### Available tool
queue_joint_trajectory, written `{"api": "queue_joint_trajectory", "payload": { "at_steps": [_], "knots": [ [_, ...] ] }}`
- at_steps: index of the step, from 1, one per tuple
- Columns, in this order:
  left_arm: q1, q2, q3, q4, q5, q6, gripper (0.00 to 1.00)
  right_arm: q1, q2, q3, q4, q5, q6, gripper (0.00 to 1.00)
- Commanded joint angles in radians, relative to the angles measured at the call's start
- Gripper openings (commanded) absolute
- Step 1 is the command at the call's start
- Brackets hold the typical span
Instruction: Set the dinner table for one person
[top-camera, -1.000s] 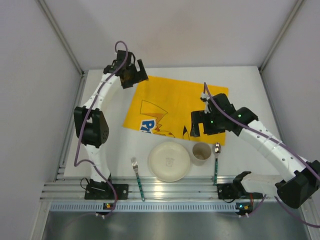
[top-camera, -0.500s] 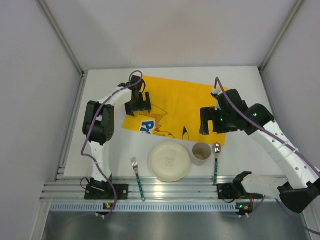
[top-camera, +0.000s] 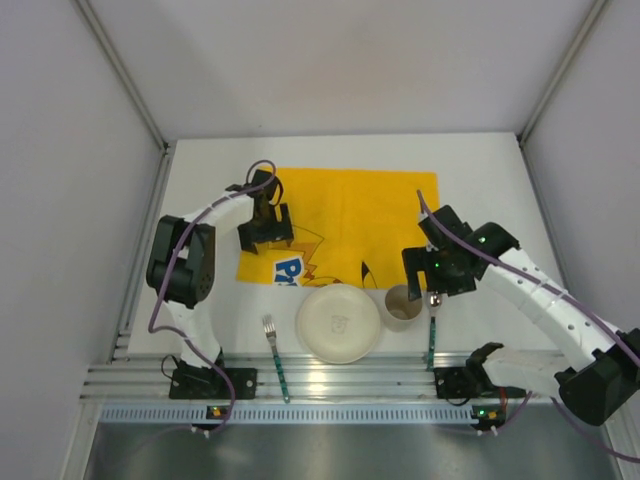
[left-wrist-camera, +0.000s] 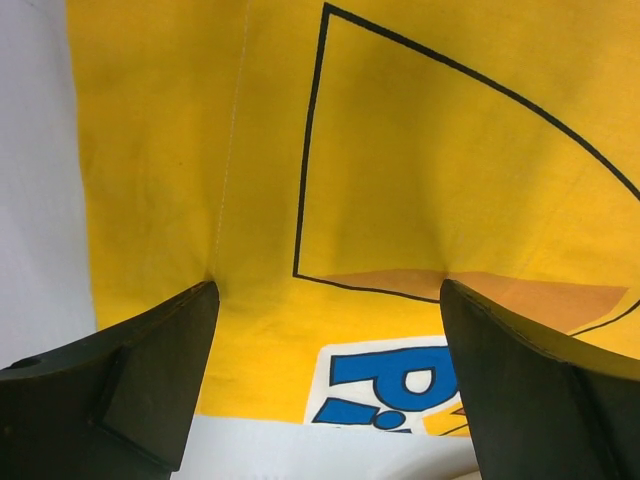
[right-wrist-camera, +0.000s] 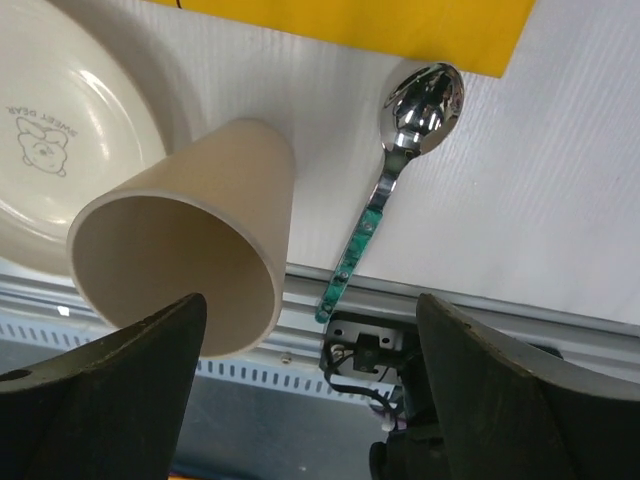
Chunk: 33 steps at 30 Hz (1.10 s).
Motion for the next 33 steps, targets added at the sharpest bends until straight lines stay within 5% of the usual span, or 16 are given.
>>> {"api": "queue_joint_trajectory", "payload": {
  "at_steps": [1,4,7,10,17,26,33],
  "knots": [
    [0.006,-0.068,0.019,-0.027,-0.018,-0.028,0.98,-0.007,0.020,-0.029,0.094,0.004,-0.003,0.85],
    [0.006,-0.085,0.078,-0.058,-0.023,-0.031,0.98,-0.007,0.049,-0.060,0.143,-0.009,-0.020,0.49],
    [0.006,-0.088,0.162,-0.096,-0.032,-0.025,0.98,-0.007,0.094,-0.071,0.167,-0.026,-0.043,0.31],
    [0.007,-0.090,0.246,-0.143,-0.040,-0.011,0.98,-0.009,0.132,0.001,0.155,-0.024,-0.063,0.02],
    [-0.013,-0.145,0.317,-0.204,-0.037,0.020,0.98,-0.067,0.325,0.462,0.033,0.078,-0.150,0.00],
    [-0.097,-0.269,0.035,-0.173,0.008,-0.028,0.97,-0.360,0.836,1.034,-0.009,0.146,-0.176,0.00],
    [-0.128,-0.347,-0.059,-0.199,0.026,-0.037,0.97,-0.448,1.079,1.211,0.062,0.085,-0.121,0.00]
  ]
}}
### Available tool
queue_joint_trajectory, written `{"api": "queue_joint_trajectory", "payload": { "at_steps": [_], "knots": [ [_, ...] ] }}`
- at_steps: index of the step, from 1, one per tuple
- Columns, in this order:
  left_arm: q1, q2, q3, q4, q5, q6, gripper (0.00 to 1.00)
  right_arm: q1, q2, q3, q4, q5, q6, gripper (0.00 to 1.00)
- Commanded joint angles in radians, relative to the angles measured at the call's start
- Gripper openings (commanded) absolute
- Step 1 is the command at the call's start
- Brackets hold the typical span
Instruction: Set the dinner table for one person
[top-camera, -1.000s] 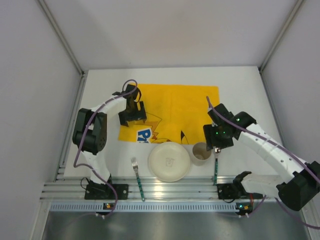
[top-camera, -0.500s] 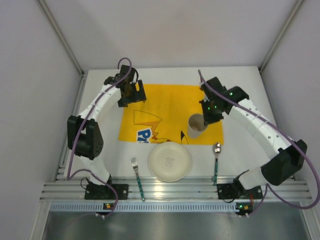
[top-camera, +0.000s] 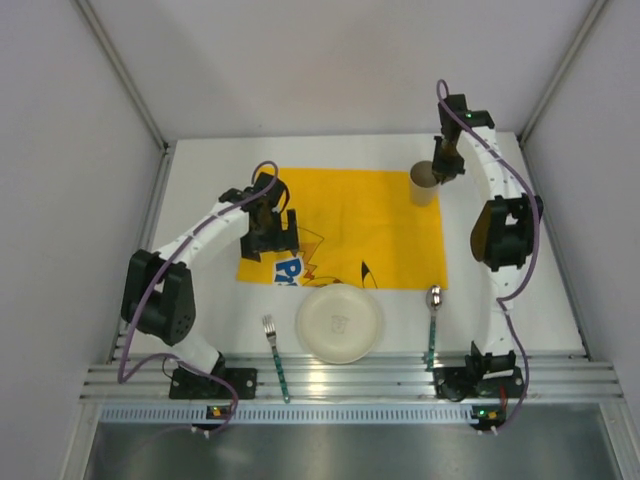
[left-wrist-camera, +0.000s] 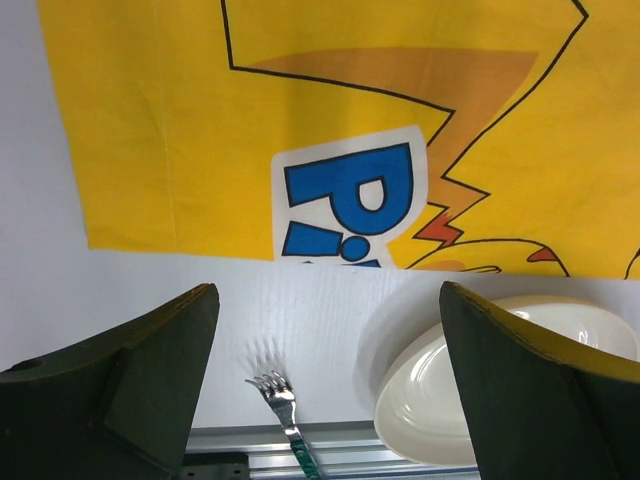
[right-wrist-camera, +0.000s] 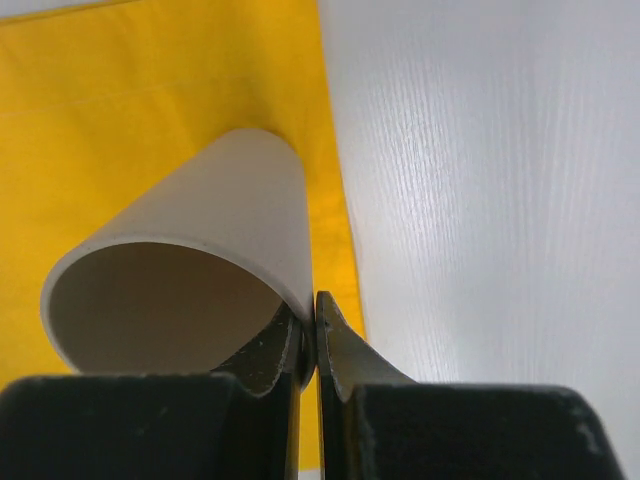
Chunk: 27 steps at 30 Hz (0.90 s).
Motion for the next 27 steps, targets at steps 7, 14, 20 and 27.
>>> {"api": "queue_joint_trajectory", "payload": {
  "at_steps": [7,14,20,27],
  "knots": [
    [-0.020,-0.136,-0.056,-0.019,0.037,-0.010,0.96,-0.013,0.084,0.015,0.069,-0.113,0.060,0.26],
    [-0.134,-0.145,-0.173,0.084,0.169,0.054,0.93,-0.010,-0.035,-0.028,0.037,-0.079,0.040,1.00],
    [-0.229,-0.125,-0.271,0.220,0.302,0.057,0.88,-0.004,-0.302,-0.166,0.026,-0.127,0.080,1.00],
    [-0.276,0.020,-0.328,0.336,0.329,0.019,0.81,-0.002,-0.592,-0.379,0.013,-0.197,0.079,1.00]
  ]
}}
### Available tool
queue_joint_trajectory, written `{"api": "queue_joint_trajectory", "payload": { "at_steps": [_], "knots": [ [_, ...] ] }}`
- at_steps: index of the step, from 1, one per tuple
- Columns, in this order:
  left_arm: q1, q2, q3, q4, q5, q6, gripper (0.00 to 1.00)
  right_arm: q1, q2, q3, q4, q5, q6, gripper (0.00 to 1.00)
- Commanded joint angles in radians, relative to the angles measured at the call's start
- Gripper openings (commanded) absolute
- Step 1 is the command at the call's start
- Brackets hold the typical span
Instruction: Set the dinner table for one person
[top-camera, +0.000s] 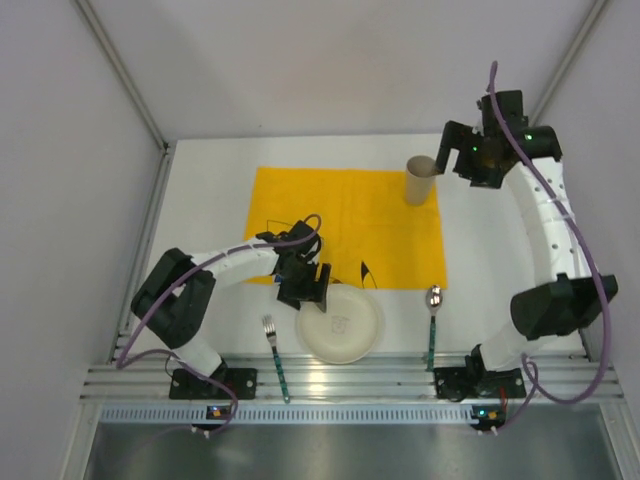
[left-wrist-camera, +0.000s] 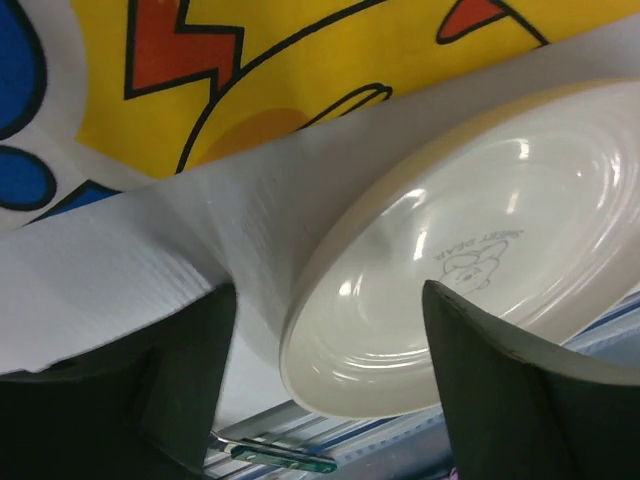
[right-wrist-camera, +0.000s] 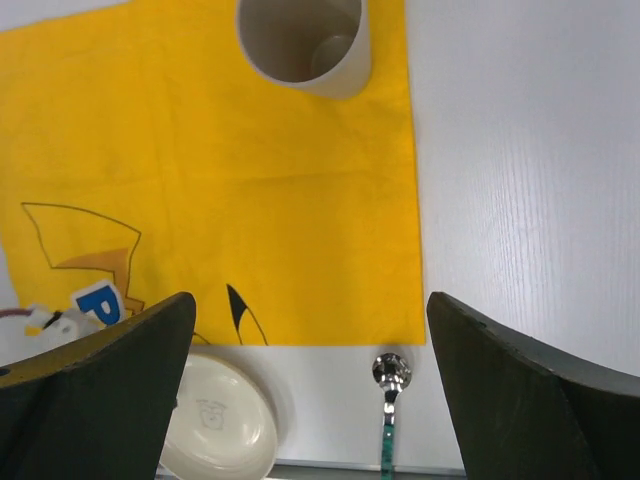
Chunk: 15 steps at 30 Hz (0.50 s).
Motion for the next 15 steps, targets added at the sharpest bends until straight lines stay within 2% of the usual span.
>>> {"api": "queue_joint_trajectory", "payload": {
  "at_steps": [1,4,5,8,10,15],
  "knots": [
    [-0.020,0.068,-0.016,0.108,0.038,-0.013,0.75,0.012,-0.140,-0.099,-0.020,-0.015,-0.022,1.00],
    [-0.034,0.127,0.004,0.129,0.050,-0.018,0.56,0.010,-0.244,-0.194,-0.033,0.007,-0.056,1.00],
    [-0.037,0.149,0.025,0.126,0.049,-0.019,0.32,0.010,-0.268,-0.217,-0.039,0.007,-0.057,1.00],
    [-0.046,0.134,0.077,0.105,0.055,-0.018,0.00,0.010,-0.347,-0.294,-0.044,0.007,-0.054,1.00],
    [-0.046,0.108,0.115,0.065,0.067,-0.003,0.00,0.010,-0.387,-0.329,-0.047,-0.013,-0.042,1.00],
    [-0.030,0.098,0.374,-0.084,0.040,0.086,0.00,0.012,-0.449,-0.369,-0.056,-0.033,-0.025,1.00]
  ]
}}
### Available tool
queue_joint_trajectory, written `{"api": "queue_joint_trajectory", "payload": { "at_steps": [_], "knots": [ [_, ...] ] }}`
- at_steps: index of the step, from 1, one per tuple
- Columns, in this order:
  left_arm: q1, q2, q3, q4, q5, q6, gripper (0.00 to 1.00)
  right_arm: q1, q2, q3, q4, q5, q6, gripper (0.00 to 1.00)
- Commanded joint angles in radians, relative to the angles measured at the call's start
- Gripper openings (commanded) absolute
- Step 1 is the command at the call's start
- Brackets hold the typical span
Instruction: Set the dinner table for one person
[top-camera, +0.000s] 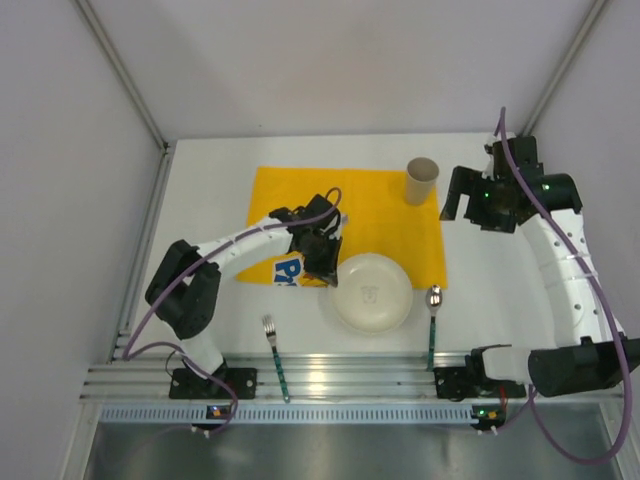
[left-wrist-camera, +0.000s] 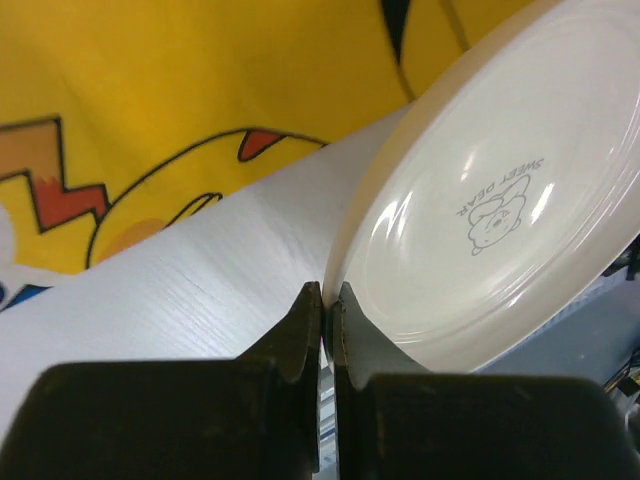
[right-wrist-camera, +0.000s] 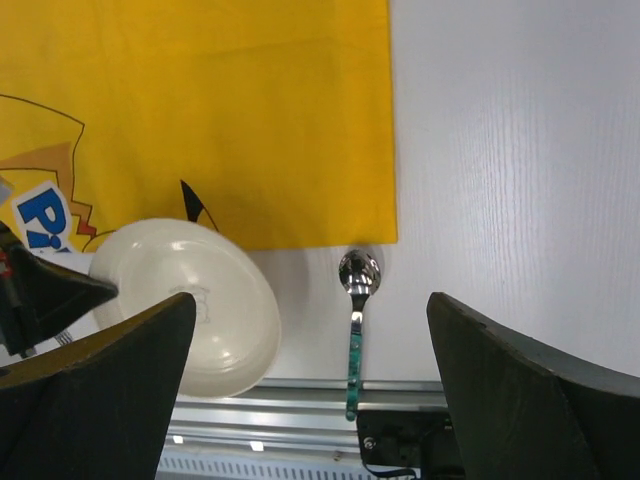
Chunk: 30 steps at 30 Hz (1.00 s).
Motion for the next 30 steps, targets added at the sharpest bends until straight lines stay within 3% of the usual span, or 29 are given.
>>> {"api": "queue_joint_trajectory", "payload": {
  "at_steps": [1,7,14,18,19,20,23,26,30],
  "knots": [
    [0.024,-0.010,0.236,-0.075,-0.046,0.074,0.00,0.008,-0.083,-0.007,-0.004,-0.009,0.007,1.00],
    [0.148,0.184,0.488,-0.162,-0.204,0.094,0.00,0.008,-0.150,-0.046,-0.024,0.007,0.004,1.00],
    [0.261,0.354,0.616,-0.162,-0.304,0.043,0.00,0.009,-0.241,-0.099,-0.068,-0.047,-0.027,1.00],
    [0.309,0.417,0.656,-0.158,-0.304,0.026,0.00,0.009,-0.253,-0.303,-0.061,-0.211,-0.033,1.00],
    [0.314,0.430,0.668,-0.159,-0.304,0.025,0.06,0.009,-0.243,-0.348,-0.054,-0.245,-0.033,1.00],
    [0.317,0.433,0.671,-0.159,-0.304,0.021,0.28,0.009,-0.234,-0.427,-0.054,-0.269,-0.028,1.00],
    [0.317,0.417,0.660,-0.159,-0.304,0.018,0.67,0.023,-0.209,-0.539,-0.034,-0.267,-0.005,1.00],
    [0.318,0.375,0.610,-0.149,-0.344,0.015,0.78,0.051,-0.172,-0.601,-0.039,-0.214,0.037,1.00],
    [0.320,0.285,0.498,-0.130,-0.358,0.006,0.79,0.077,-0.160,-0.725,0.011,-0.228,0.085,1.00]
  ]
}}
